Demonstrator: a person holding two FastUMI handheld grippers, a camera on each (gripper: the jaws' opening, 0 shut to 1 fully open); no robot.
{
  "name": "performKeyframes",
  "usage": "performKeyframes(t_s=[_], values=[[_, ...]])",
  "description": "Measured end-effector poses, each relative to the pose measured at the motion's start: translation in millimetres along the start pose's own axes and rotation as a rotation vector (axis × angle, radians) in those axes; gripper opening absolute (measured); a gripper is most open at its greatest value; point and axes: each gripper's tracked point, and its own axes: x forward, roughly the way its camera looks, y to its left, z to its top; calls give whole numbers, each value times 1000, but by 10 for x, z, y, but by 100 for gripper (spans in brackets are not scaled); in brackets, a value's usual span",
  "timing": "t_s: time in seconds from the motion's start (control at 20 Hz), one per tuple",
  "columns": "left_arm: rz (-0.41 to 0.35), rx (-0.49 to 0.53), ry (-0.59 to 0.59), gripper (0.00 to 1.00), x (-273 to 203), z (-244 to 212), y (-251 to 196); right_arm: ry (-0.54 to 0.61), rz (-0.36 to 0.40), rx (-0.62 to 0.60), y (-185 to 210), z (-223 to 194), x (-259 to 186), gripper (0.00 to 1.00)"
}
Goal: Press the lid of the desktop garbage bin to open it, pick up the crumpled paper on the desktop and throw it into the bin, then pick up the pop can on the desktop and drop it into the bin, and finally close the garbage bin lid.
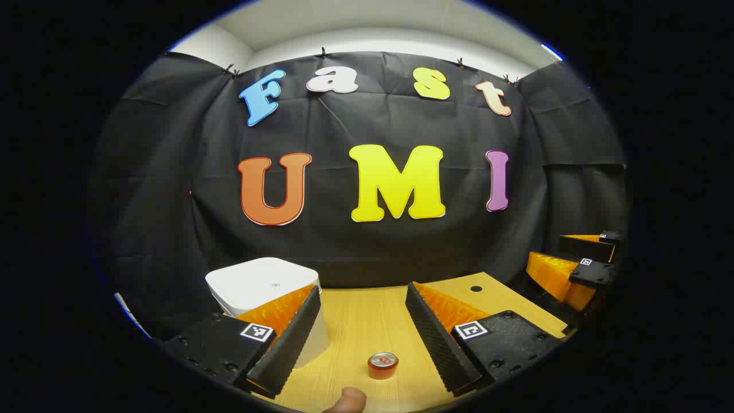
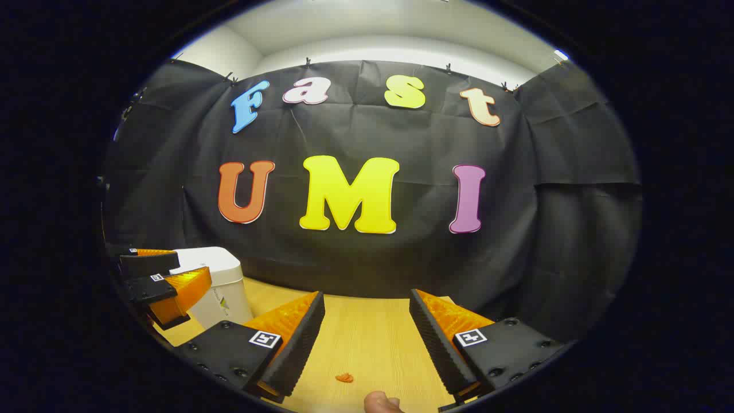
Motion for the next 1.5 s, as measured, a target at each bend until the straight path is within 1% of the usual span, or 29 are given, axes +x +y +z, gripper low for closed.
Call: performKeyframes(t_s=[0.6,1.1,1.5], values=[[-22,14,21,99,6,11,-17,3,-7,11,-218,-6,134,94],[-4,8,34,99,46,33,-68,17,48,-9,-98,-46,242,94],[11,8,45,99,61,3,-66,42,60,-8,-83,-136,324,94]])
